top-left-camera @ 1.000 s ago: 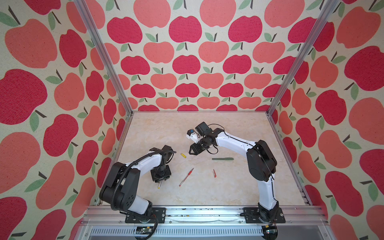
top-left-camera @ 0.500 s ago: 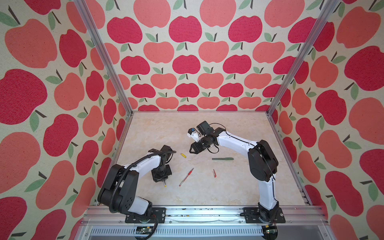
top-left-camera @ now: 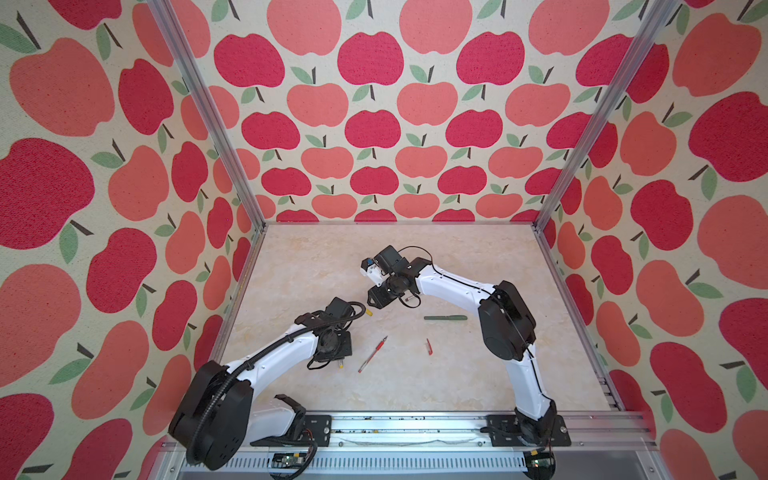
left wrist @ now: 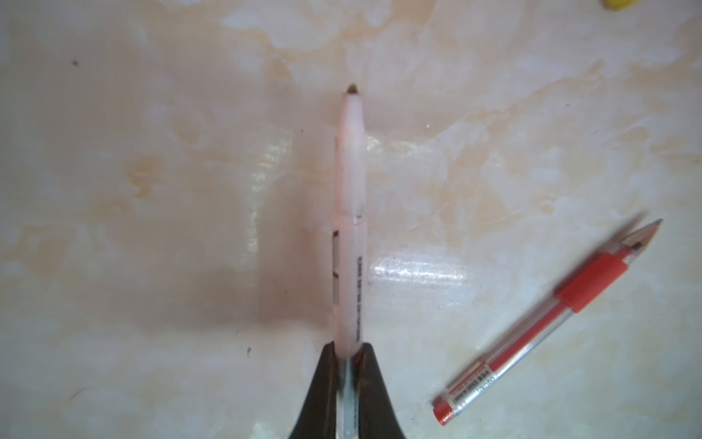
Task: Insert the pens into the pen caps
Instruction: 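Close the right gripper on the yellow cap while left gripper lifts the pen, then hold the white pen upright left while right gripper carries the yellow cap above it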
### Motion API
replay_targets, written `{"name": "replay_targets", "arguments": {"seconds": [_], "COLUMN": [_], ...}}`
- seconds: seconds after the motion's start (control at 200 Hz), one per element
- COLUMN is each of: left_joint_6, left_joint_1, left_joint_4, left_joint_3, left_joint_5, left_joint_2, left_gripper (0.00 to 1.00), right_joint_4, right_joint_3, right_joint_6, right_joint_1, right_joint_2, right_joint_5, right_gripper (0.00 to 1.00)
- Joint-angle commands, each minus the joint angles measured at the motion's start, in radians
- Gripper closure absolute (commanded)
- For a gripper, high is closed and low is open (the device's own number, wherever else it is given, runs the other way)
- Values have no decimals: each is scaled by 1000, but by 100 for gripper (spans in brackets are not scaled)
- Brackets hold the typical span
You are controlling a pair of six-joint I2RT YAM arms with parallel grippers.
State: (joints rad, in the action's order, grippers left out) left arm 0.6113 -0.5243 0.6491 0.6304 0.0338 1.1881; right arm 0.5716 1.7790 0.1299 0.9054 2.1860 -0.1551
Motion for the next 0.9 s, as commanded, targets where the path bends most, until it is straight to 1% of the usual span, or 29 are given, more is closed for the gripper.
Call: {"name": "replay_targets", "arguments": {"seconds": [0.0,0.21,0.35,0.65,0.895], "left_joint_6": [6,51,67,49,28], "left_joint_1": [-3,-6,-6,-6,-6], "left_joint_4": [-34,3,4,-21,-39], "left_joint_3": [-54,-127,-149,-146,-120], "left_joint_5": [-4,-11,-18,-17,-17], "left_joint_2": [-117,-326,-410,-410,-392], "left_gripper": [100,100,100,100,100], "right_joint_4": [65,96,124,124,89], "right_joint_3": [63,157,199,192,161], "right_joint_6": [-43,-56,-63,-62,-39], "right_joint_1": [33,75,88,89,84], "right_joint_2": [64,148,190,207,185], "right_joint_5": [124,170,190,193,190], "right_gripper": [60,63,67,71,80]}}
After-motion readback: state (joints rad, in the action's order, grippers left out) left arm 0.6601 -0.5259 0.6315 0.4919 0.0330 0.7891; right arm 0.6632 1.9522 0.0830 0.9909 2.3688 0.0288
